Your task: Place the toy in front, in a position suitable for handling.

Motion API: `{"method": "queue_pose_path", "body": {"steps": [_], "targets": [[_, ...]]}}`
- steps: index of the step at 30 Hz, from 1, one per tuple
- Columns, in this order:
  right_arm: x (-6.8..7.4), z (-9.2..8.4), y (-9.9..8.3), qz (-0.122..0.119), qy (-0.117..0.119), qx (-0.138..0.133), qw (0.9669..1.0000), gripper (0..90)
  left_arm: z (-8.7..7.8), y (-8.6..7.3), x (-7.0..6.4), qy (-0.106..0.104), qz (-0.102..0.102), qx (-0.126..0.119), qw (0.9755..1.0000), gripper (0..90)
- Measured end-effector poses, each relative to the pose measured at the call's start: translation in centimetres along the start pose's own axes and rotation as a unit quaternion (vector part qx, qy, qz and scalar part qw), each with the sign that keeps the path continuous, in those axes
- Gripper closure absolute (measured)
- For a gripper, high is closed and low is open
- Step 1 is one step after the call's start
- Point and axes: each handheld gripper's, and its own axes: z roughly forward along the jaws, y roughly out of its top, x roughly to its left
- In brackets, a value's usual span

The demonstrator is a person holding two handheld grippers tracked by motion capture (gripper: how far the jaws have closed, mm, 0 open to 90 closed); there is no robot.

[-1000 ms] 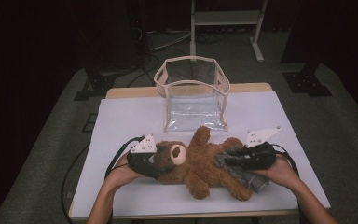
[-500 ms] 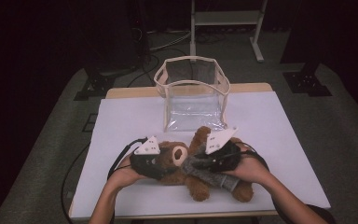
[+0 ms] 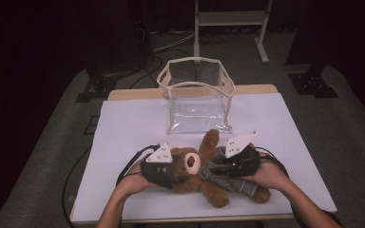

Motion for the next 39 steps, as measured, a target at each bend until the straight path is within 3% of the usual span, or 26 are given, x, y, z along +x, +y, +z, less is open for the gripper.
{"method": "queue_pose_path", "body": {"steps": [2, 4, 8, 13, 16, 17, 21, 24, 25, 30, 33, 39], "targets": [[0.2, 0.1, 0.5, -0.005, 0.0, -0.003, 1.0, 73.6, 0.0, -0.1, 0.2, -0.001, -0.002, -0.001, 1.0, 28.9], [0.9, 0.5, 1.8, -0.017, 0.017, -0.01, 0.9997, 73.6, 0.0, -0.2, 0.3, -0.002, -0.007, -0.002, 1.0, 28.9], [1.8, 1.8, 2.1, -0.032, 0.02, 0.014, 0.9992, 73.6, -0.1, -0.2, 0.5, 0.006, -0.014, 0.0, 0.9999, 29.1], [2.8, 2.5, 0.4, -0.039, 0.02, 0.032, 0.9985, 73.6, -0.1, -0.2, 0.7, 0.014, -0.015, -0.002, 0.9998, 29.7], [3.3, 1.8, -1.1, -0.034, 0.017, 0.042, 0.9984, 73.7, -0.1, 0.0, 0.9, 0.023, -0.02, 0.0, 0.9995, 30.0], [3.3, 1.0, -2.0, -0.021, 0.013, 0.045, 0.9987, 73.6, 0.0, 0.1, 1.0, 0.025, -0.028, -0.002, 0.9993, 30.3], [3.0, 0.1, -2.4, -0.007, 0.011, 0.038, 0.9992, 73.6, 0.1, 0.1, 1.3, 0.022, -0.039, -0.001, 0.999, 30.4], [3.2, -0.2, -1.2, -0.008, 0.01, 0.021, 0.9997, 73.5, 0.1, 0.1, 1.4, 0.024, -0.045, 0.0, 0.9987, 30.3], [3.6, 0.3, 0.0, -0.024, 0.013, 0.012, 0.9996, 73.6, 0.1, 0.1, 1.4, 0.025, -0.046, 0.001, 0.9986, 30.4], [4.4, 2.5, 1.2, -0.051, 0.024, 0.026, 0.9981, 73.5, 0.0, 0.1, 1.4, 0.031, -0.049, 0.001, 0.9983, 30.3], [4.7, 3.7, -0.6, -0.039, 0.028, 0.047, 0.9978, 73.5, 0.0, 0.0, 1.4, 0.029, -0.045, 0.0, 0.9986, 30.3], [5.0, 2.2, -3.7, -0.012, 0.023, 0.052, 0.9983, 73.5, 0.0, 0.2, 1.4, 0.03, -0.045, 0.003, 0.9986, 30.2]]}}
